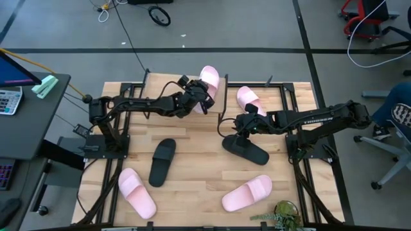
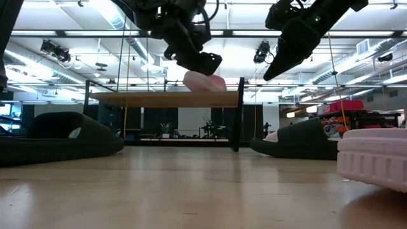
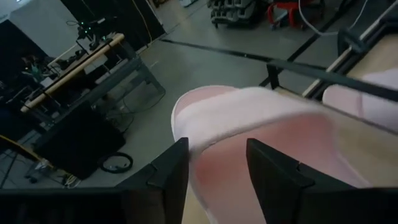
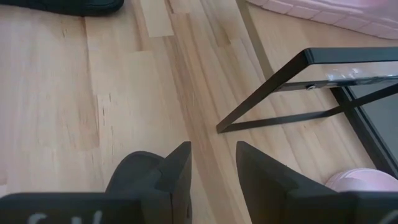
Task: Pick and place slides into the shelf
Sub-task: Put the pink slipper on the shelf, then adjust the shelf
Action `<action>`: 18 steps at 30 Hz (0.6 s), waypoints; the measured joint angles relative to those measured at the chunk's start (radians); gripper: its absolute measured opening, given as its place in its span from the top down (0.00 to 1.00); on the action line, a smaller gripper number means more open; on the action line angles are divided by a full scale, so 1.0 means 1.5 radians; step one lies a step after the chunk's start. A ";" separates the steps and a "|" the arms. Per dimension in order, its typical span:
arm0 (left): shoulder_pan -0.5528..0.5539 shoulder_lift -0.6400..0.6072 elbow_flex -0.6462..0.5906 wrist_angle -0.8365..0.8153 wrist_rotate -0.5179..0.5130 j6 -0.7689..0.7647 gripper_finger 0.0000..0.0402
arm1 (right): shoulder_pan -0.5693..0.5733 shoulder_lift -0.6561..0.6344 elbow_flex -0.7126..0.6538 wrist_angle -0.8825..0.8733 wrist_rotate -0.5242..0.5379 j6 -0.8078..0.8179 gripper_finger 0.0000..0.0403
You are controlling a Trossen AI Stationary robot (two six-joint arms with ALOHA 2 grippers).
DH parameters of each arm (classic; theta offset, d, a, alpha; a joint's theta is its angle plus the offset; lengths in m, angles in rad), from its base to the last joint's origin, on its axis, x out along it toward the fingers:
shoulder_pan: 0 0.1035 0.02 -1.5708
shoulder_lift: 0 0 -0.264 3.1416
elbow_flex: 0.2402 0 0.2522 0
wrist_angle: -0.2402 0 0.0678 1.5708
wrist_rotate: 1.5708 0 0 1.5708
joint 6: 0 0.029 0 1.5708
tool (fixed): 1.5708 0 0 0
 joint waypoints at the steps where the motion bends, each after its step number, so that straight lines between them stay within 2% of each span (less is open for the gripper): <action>1: 0.000 0.000 0.000 -0.008 0.000 0.000 0.58 | 0.000 0.000 0.000 0.000 0.000 0.000 0.67; 7: -0.013 0.000 0.000 -0.075 -0.007 -0.015 0.59 | 0.000 0.000 0.000 0.000 0.000 0.000 0.67; 13: -0.056 0.000 0.000 -0.094 -0.054 0.005 0.61 | 0.000 0.000 0.000 0.000 0.000 0.000 0.67; 18: -0.087 0.000 0.000 -0.094 -0.144 0.062 0.62 | 0.000 0.000 0.000 0.000 0.000 0.000 0.67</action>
